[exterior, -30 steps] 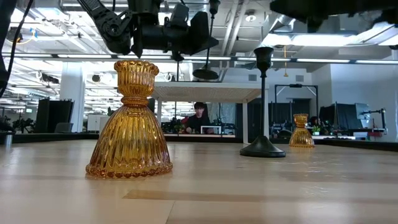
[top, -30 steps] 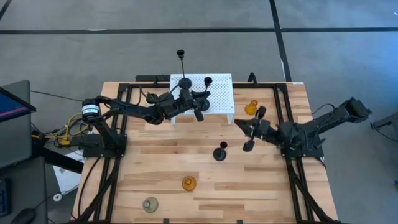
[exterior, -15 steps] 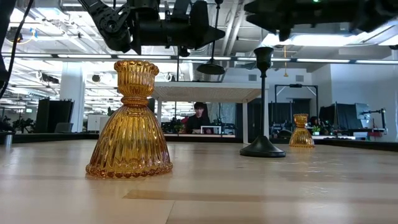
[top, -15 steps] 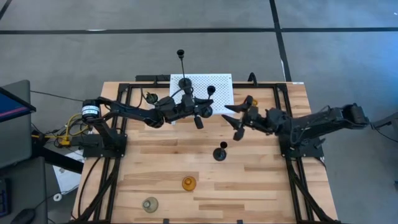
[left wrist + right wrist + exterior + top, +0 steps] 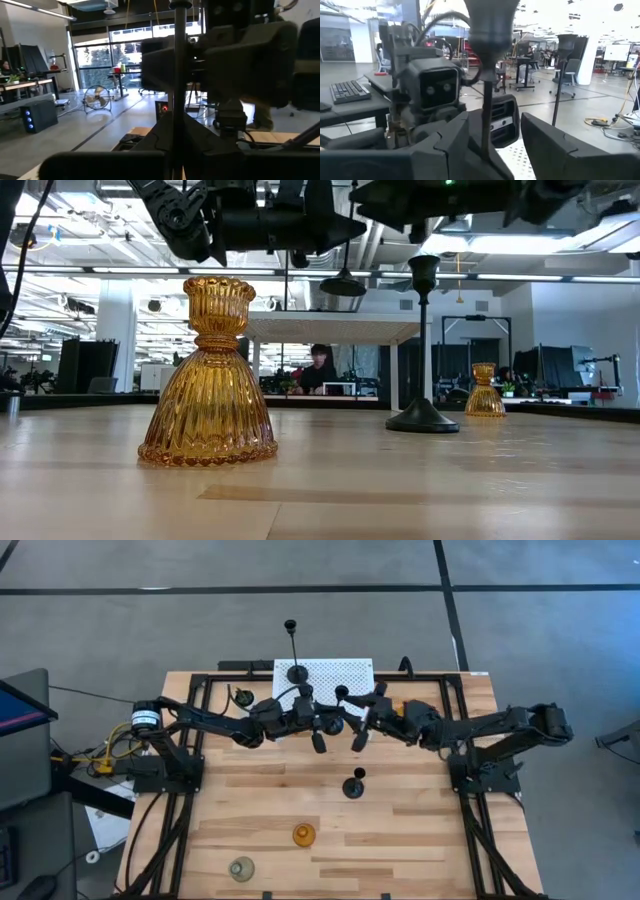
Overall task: Pick & Place candle stick holders
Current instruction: Put the bottom black candle holder on the shelf aligned with the other black candle holder
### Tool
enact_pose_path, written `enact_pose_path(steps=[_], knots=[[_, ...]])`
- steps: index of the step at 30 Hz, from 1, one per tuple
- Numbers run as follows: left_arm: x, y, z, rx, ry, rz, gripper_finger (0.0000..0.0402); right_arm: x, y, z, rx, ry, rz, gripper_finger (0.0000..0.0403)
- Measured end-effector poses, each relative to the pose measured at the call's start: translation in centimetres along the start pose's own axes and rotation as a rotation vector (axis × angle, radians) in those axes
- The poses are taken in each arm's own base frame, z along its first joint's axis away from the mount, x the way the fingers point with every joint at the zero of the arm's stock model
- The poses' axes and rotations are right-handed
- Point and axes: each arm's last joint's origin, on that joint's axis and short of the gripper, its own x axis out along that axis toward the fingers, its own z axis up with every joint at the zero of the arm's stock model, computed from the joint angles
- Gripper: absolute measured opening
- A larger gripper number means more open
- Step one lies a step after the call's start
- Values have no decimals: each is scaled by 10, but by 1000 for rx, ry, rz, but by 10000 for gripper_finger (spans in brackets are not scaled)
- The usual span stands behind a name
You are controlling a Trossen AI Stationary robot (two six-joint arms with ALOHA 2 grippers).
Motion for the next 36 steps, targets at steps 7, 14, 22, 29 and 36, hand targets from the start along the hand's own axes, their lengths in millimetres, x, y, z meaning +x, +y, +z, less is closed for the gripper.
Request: enact_pose_path(steps=[7,14,22,29,36], knots=[[0,-1,0,3,5,-4,12,15,0,-2,-4,9,-12,129],[0,-1,0,17,4,-4,13,10,1,5,-39,6,-2,12],[0,-1,0,55,5,6,29,9,-3,8,-70,8,-14,7],[-3,5,4,64,77,23,56,10,-10,7,-64,21,-23,3],[-13,8,22,68,139,14,81,13,-22,6,-69,23,-41,2]])
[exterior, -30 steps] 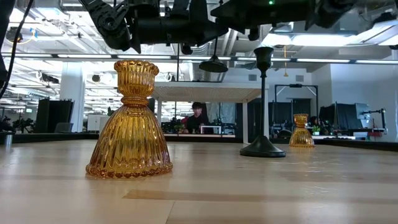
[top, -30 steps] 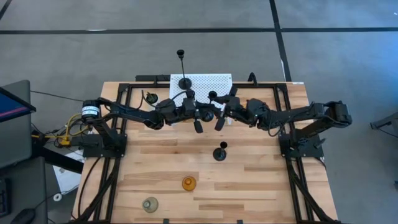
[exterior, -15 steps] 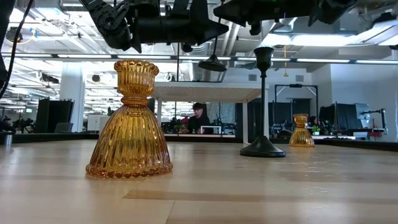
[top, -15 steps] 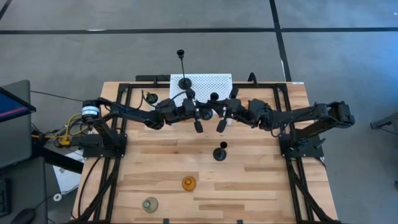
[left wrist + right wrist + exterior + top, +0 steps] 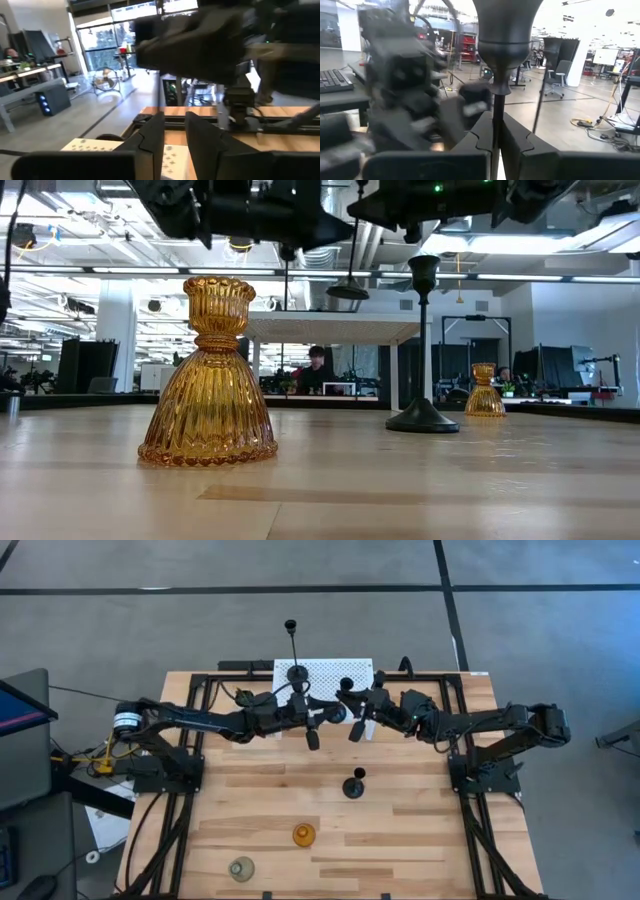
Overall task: Pick & Place candle stick holders
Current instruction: Put the bottom black candle holder on the shelf aligned with the other black candle holder
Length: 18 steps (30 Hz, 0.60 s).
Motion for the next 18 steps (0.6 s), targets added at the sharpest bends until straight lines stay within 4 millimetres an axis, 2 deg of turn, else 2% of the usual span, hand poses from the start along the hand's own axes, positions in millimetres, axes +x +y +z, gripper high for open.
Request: enact_pose_path(steps=[3,8,14,18], knots=[[-7,1,7,3,39,-15,96,2,-6,1,7,1,5,1],[-20,4,18,9,107,-21,116,12,-20,15,25,-3,52,1],[-42,7,32,12,190,-43,119,24,-34,35,-5,42,28,1],[-58,4,42,12,227,-77,110,32,-43,41,9,26,71,0]])
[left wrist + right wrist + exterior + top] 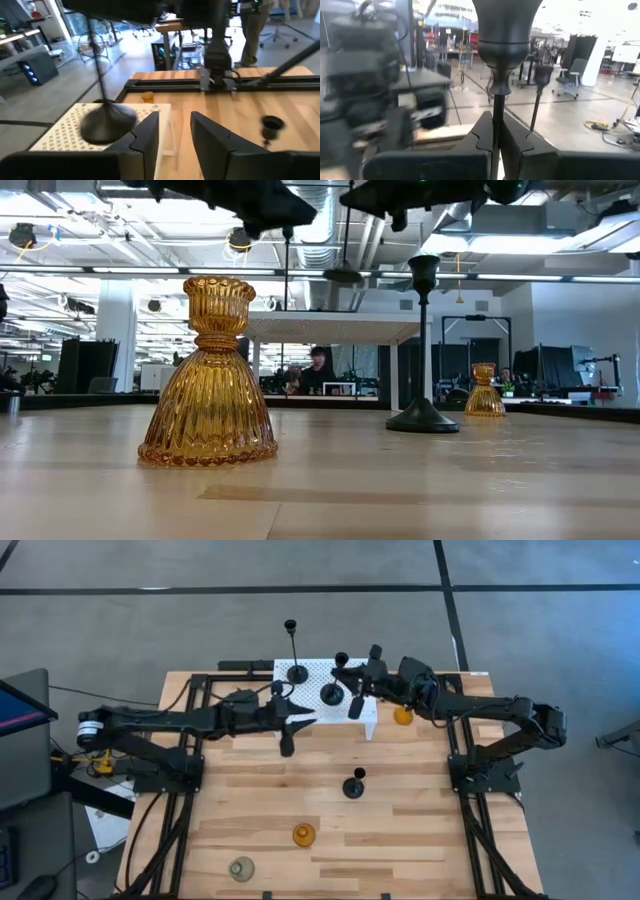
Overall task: Pick & Place candle stick holders
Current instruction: Put the bottom black candle holder on the shelf aligned with the other black candle holder
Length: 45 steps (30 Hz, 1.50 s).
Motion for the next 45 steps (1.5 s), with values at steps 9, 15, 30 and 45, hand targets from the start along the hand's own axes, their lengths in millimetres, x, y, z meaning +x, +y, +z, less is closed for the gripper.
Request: enact_pose_path(steps=[9,15,30,45], knots=[[-34,-11,11,6,35,-85,53,37,-27,-28,42,87,-15,0],[-46,-10,11,12,80,-87,8,60,-38,-33,41,87,-39,0],[-48,-10,6,20,145,-37,6,63,-79,-42,73,108,-139,0],[-48,-10,5,22,150,-37,5,71,-90,-64,117,142,-125,0]])
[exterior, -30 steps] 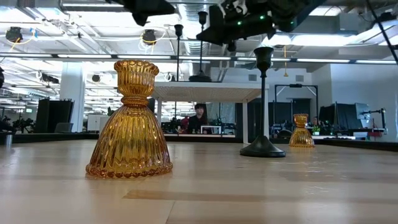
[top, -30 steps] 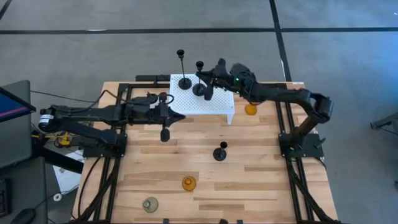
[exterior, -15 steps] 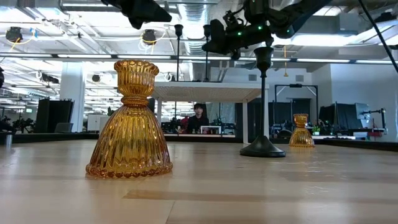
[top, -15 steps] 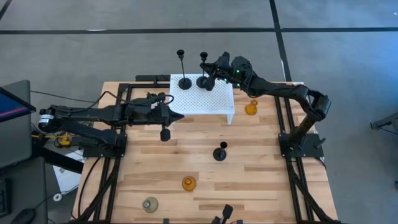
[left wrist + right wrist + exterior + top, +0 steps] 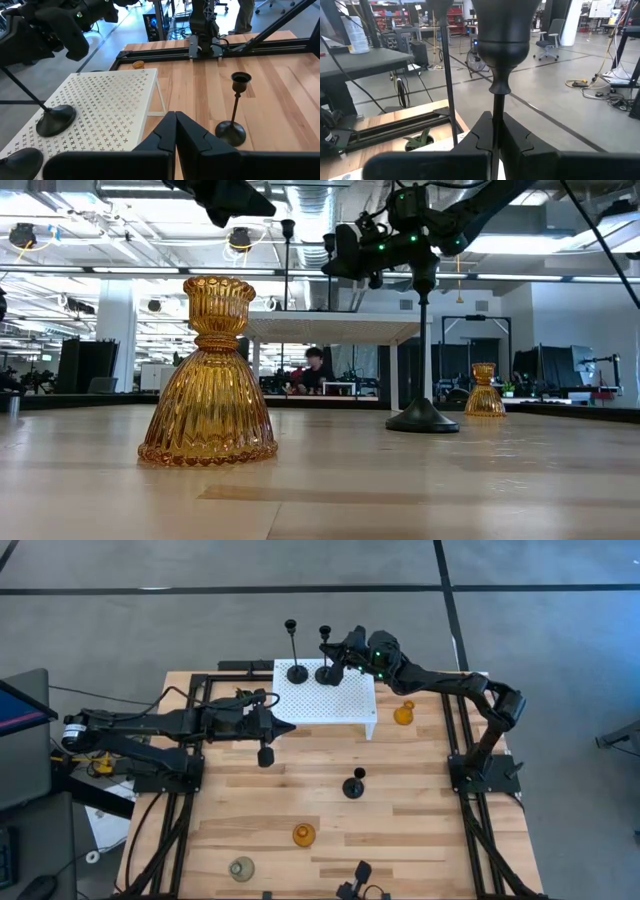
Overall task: Pick & Place candle stick holders
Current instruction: Put the bottom black candle holder on the shelf aligned with the other black candle holder, then put the black candle holder on the shelf aligned with the other black candle holders
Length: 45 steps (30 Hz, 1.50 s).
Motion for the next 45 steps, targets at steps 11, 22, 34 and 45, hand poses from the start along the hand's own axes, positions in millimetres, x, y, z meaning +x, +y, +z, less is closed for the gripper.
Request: enact_pose_path(steps=[11,22,34,45], knots=[[0,0,-1,1,6,-1,5,0,0,-2,1,3,-11,77],[0,0,-1,-2,7,-1,7,-11,1,9,-9,33,-5,206],[0,0,-1,-1,12,-2,7,-95,31,56,-106,284,71,201],[3,-3,-12,3,37,-6,8,-175,75,47,-134,421,246,64]])
